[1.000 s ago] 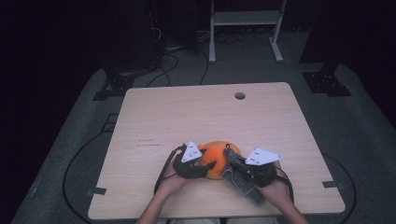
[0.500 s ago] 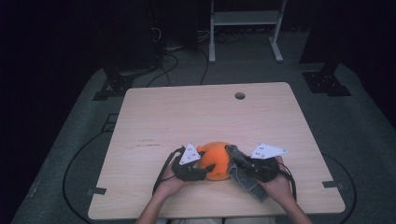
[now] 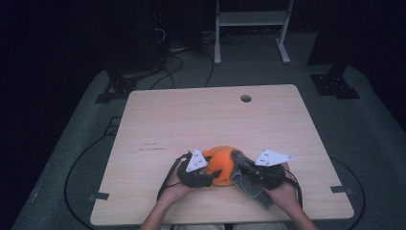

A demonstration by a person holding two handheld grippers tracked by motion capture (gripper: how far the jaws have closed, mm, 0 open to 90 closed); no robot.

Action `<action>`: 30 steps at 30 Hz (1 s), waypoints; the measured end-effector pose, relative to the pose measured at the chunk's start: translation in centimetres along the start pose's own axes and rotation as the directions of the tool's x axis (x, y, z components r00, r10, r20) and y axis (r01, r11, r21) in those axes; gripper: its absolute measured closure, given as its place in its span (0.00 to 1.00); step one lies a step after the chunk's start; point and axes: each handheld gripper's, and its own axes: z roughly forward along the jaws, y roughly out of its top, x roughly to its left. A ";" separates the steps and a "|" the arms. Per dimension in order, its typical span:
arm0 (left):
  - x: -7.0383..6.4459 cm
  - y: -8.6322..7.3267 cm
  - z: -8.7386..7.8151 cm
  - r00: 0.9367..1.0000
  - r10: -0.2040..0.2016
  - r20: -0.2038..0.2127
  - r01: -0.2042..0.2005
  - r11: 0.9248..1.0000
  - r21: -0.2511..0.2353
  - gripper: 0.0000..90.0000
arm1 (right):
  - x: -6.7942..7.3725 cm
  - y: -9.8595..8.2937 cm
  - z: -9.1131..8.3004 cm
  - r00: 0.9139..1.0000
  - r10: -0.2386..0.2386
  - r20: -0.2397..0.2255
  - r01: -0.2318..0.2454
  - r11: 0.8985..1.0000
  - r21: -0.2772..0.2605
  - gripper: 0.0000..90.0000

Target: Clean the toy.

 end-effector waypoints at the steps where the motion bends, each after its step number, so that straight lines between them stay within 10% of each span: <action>1: 0.0 0.1 0.0 1.000 0.001 0.001 -0.001 1.000 0.002 0.44 | -0.5 -0.1 0.0 1.000 0.018 -0.001 -0.018 1.000 0.004 0.86; 7: -0.3 0.1 -0.1 1.000 0.022 0.003 -0.022 1.000 0.006 0.44 | -1.9 0.0 -0.8 0.996 0.085 0.037 -0.085 0.996 -0.019 0.86; 13: -0.2 1.0 -0.6 0.996 0.018 0.083 -0.017 1.000 -0.009 0.27 | -1.2 0.2 0.1 1.000 0.014 0.009 -0.014 0.999 0.028 0.86; 17: -0.7 1.7 -0.4 0.998 0.058 0.027 -0.057 0.997 -0.045 0.17 | -0.5 -0.4 -0.3 1.000 -0.014 -0.014 0.015 0.999 0.042 0.86; 24: -1.5 1.3 0.3 0.999 0.047 0.012 -0.047 0.999 -0.007 0.36 | -1.5 -0.8 -1.0 1.000 -0.002 -0.004 0.002 0.997 0.081 0.86; 30: -1.9 1.3 0.2 0.996 0.086 0.025 -0.087 0.996 0.003 0.37 | -1.2 1.5 -0.8 0.999 0.023 -0.024 -0.023 1.000 -0.008 0.86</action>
